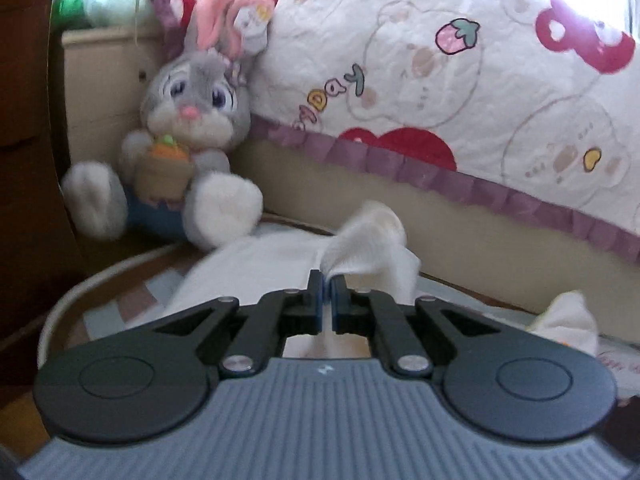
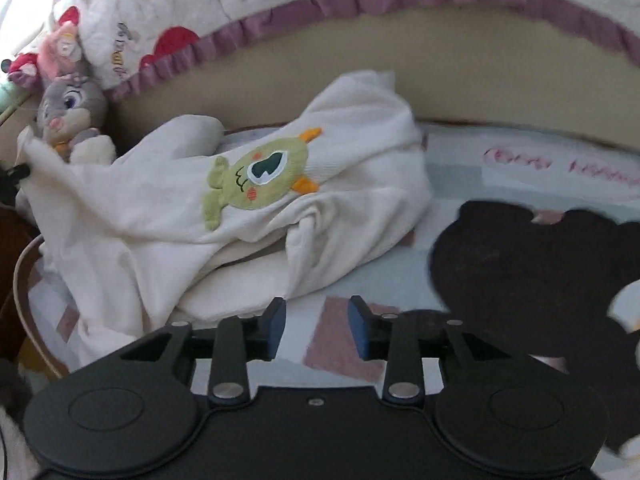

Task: Fold clothes

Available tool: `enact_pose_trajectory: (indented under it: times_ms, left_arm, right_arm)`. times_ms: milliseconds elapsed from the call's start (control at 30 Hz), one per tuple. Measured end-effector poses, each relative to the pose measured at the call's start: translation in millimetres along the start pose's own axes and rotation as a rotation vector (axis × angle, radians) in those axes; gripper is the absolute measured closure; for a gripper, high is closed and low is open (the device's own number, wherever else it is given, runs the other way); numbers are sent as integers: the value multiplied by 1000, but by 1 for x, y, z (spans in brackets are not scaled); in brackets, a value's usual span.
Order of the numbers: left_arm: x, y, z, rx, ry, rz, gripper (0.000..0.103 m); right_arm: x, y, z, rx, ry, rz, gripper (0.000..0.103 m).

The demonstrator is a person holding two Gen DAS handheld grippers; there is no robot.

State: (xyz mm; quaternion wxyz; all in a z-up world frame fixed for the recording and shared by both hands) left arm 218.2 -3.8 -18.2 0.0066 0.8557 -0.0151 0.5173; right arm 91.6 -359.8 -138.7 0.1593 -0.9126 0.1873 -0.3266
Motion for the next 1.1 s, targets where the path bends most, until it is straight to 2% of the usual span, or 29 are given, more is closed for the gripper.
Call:
enact_pose_trajectory:
  times_ms: [100,200,400,500,567,633,700,767,800,833,933,1100]
  left_arm:
    - [-1,3,-2,-9,26,25,99]
    - [-7,0,17,-37,4,40,99]
    - [-22,-12,45,-62,-52,-29,99]
    - [-28,-22,56,-75,-86,-84,99]
    - [-33,-28,61,-85,-106,-121,99]
    - [-38,-33,64,-91,-119,-144,99]
    - [-44,-37,60,-102,-123,-142,99]
    - [-44,-40,55,-133,-118,-165,100]
    - [-43,-42,53,-152,-114,-181,100]
    - [-42,-42,51,-166,-108,-187,100]
    - [-36,-35,45,-183,-77,-164,100]
    - [-27,-22,34,-211,-25,-126,100]
  right_arm:
    - [-1,-6,20,53,1,35,60]
    - [-2,-18,37,34,51,-4,41]
    - [2,-23,84,-76,22,-13,40]
    - [4,-12,98,-95,22,122,40]
    - [6,-5,103,-104,43,201,46]
    - [8,-4,105,-157,51,186,86]
    - [11,-5,98,-187,51,158,95]
    - [18,-7,75,-195,63,191,95]
    - [24,-13,61,-197,82,162,95]
    - [31,-18,47,-210,104,120,96]
    - [55,-28,13,-342,190,-86,96]
    - [94,-8,-31,-425,271,-88,96]
Point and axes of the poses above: each gripper's, at about its wrist camera, not at the fingertips, and z roughly the way its jaws point, y to its right, x to its top, the point moved 6 cm from there along z, roughly the way its jaws point, and after that the axes turned 10 degrees about z, right-handed, at the moved point
